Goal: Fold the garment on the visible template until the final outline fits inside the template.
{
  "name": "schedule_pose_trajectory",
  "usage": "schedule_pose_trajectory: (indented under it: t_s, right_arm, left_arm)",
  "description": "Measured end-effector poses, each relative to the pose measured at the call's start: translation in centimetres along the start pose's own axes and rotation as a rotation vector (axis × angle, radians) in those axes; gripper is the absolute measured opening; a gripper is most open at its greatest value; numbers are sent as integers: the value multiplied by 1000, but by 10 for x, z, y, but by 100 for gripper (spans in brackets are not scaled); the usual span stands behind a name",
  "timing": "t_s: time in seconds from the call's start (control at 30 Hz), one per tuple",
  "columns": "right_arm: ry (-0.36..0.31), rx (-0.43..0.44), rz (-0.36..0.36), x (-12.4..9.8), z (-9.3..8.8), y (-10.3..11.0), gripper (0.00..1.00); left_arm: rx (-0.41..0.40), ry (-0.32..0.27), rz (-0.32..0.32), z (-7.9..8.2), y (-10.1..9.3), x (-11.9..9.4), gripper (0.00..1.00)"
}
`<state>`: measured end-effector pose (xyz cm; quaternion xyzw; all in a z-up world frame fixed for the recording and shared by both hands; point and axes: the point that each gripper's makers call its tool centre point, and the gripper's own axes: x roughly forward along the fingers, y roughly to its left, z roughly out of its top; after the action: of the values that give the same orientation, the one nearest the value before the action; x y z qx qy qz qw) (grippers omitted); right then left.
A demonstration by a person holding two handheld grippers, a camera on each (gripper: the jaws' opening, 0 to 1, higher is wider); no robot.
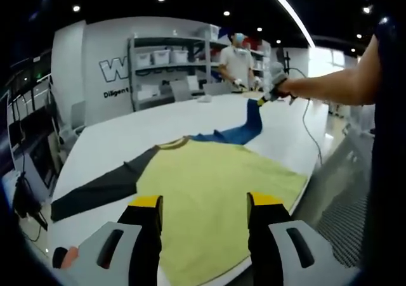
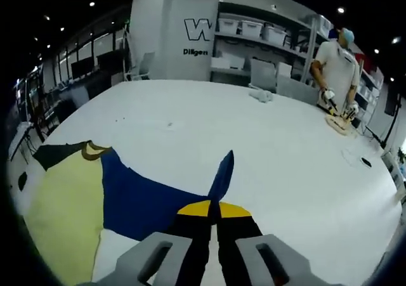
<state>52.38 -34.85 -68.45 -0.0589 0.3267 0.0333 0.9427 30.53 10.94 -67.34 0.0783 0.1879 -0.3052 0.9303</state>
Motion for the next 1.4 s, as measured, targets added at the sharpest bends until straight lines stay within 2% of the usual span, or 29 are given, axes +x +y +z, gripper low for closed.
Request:
schedule_pose_trajectory:
  t_s: [0.2,0.33,0.47,0.9,1.1,1.4]
  right_arm:
    - [-19,-10,13,-7,11,11,0]
    - [-30,-25,25,-10,18,21,0]
    - [-41,-42,38,-14,25,33,0]
    - [-76,-103,80,-27,46,64,0]
    - [-104,-154,124,-34,60,95,0]
    - [-119,-191,173,-38,68,128,0]
  left_arm:
    - [-3,-24,-6,4,-1,-2,66]
    - [-42,-36,-12,8,1,-3,77]
    - [-59,-50,-13,12,-1,-8,80]
    - [-31,-68,-4,14,-3,-13,77]
    - [2,-68,-3,14,-6,-13,76]
    - [17,-74,4,14,-5,-14,74]
